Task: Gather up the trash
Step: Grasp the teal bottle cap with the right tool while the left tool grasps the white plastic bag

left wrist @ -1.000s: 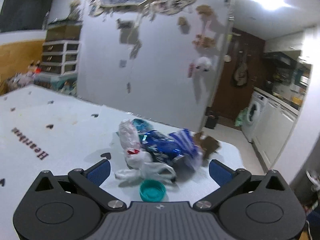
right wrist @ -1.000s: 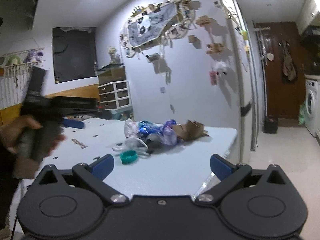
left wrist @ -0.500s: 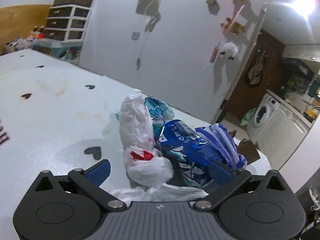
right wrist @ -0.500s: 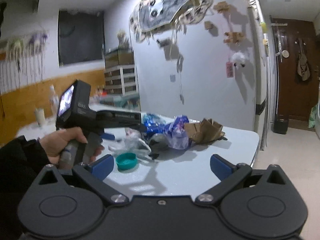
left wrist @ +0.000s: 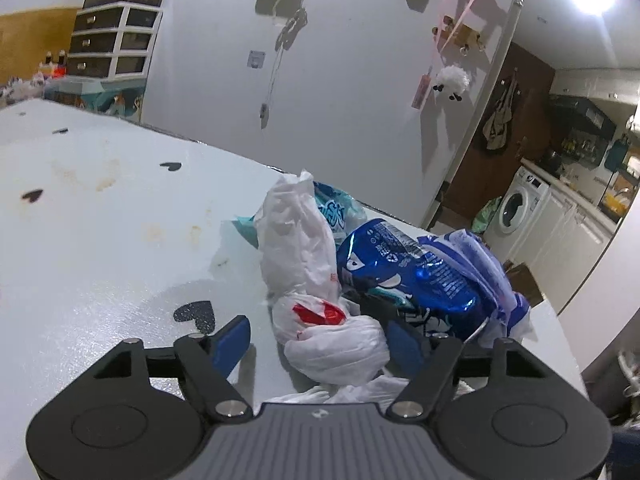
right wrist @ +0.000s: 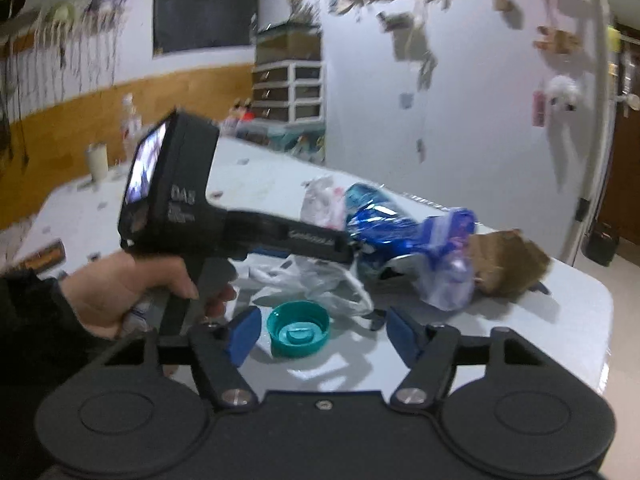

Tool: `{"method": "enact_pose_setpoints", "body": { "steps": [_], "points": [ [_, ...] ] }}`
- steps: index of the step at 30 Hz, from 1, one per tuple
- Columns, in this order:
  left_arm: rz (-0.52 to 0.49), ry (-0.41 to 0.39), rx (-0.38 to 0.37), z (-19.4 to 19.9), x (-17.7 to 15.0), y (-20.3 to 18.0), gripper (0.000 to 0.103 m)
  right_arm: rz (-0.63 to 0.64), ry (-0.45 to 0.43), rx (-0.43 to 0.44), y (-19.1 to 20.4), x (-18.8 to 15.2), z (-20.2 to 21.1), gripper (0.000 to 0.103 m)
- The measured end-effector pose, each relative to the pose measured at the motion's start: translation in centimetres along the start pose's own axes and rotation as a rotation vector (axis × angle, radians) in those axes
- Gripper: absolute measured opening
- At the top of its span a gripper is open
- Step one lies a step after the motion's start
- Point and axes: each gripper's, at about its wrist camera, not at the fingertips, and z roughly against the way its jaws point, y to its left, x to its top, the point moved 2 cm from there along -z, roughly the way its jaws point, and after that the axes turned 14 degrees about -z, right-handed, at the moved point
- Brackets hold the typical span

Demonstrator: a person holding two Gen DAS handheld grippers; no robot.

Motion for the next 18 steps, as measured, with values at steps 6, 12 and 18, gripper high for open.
{"method": "enact_pose_setpoints", "body": {
  "steps": [6,12,18],
  "points": [
    [-0.011,0.016,-0.044,-0.7,0.0,0.1,0.068,0.013,0.078,0.000,1.0,-0.1,-3.4,0.061],
    [-0.072,0.010,-0.047,-0.8,-0.1,-0.4,0.064,0.028,0.092,-0.046,1.5,-0.6,-5.5,0.059],
    [-0.121,-0.003,-0.025,-0.5,-0.3,-1.1,0.062,0.012,0.078,-0.041,1.5,-1.8,-5.0,0.050]
  ]
}}
